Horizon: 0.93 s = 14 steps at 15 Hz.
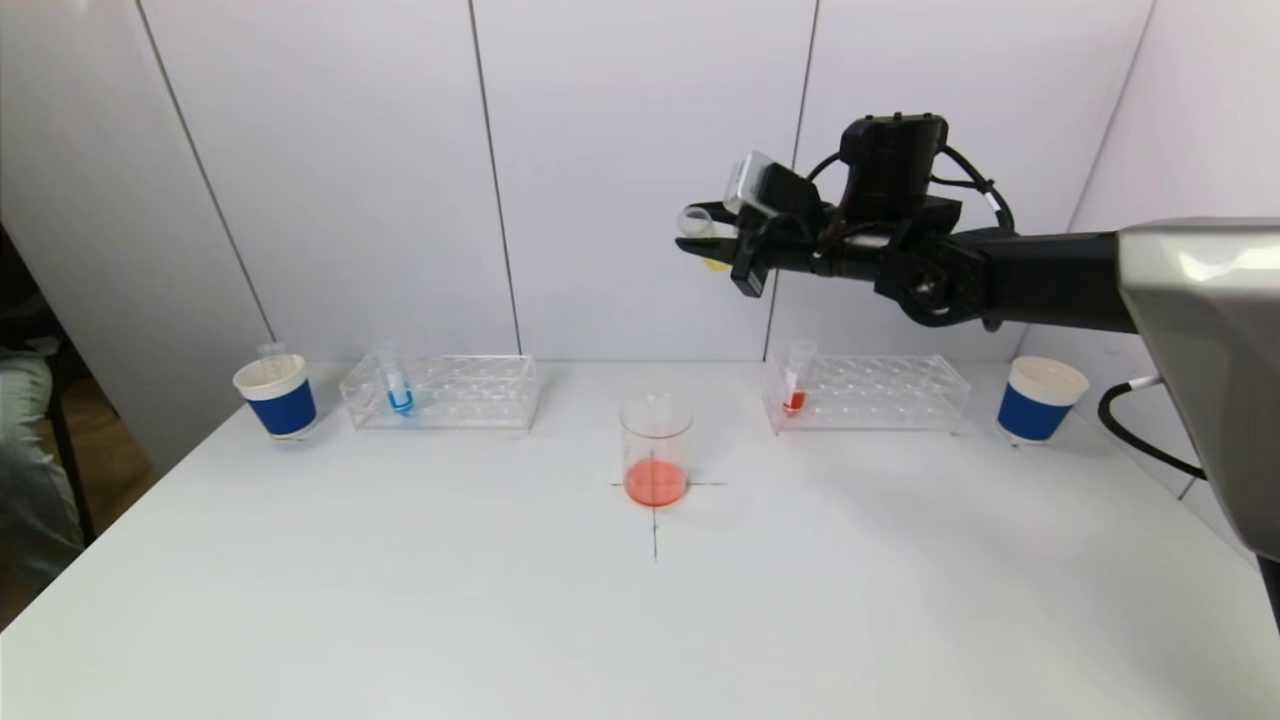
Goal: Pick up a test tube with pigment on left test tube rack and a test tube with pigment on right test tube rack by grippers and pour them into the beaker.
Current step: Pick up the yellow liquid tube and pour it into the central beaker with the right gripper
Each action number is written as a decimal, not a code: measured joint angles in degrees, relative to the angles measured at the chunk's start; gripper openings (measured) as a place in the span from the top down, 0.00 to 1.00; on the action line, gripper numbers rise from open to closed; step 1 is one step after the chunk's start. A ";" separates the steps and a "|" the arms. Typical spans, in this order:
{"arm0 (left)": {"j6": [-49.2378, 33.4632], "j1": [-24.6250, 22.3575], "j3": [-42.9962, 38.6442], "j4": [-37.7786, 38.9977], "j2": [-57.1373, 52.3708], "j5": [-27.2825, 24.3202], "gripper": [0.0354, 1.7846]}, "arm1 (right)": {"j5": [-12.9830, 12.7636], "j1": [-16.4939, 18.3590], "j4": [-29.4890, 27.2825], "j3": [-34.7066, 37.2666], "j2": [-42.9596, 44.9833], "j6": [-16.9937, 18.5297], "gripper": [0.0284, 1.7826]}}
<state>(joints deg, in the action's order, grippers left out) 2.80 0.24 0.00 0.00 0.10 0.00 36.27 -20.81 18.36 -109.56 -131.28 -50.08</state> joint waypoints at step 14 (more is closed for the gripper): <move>0.00 0.02 0.00 0.00 0.00 0.00 0.01 | 7.61 -2.61 22.37 15.62 -3.72 -12.65 0.74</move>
<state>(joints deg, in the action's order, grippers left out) 2.80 0.27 0.00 0.00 0.10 0.00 43.87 -23.42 40.73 -93.94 -135.00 -62.73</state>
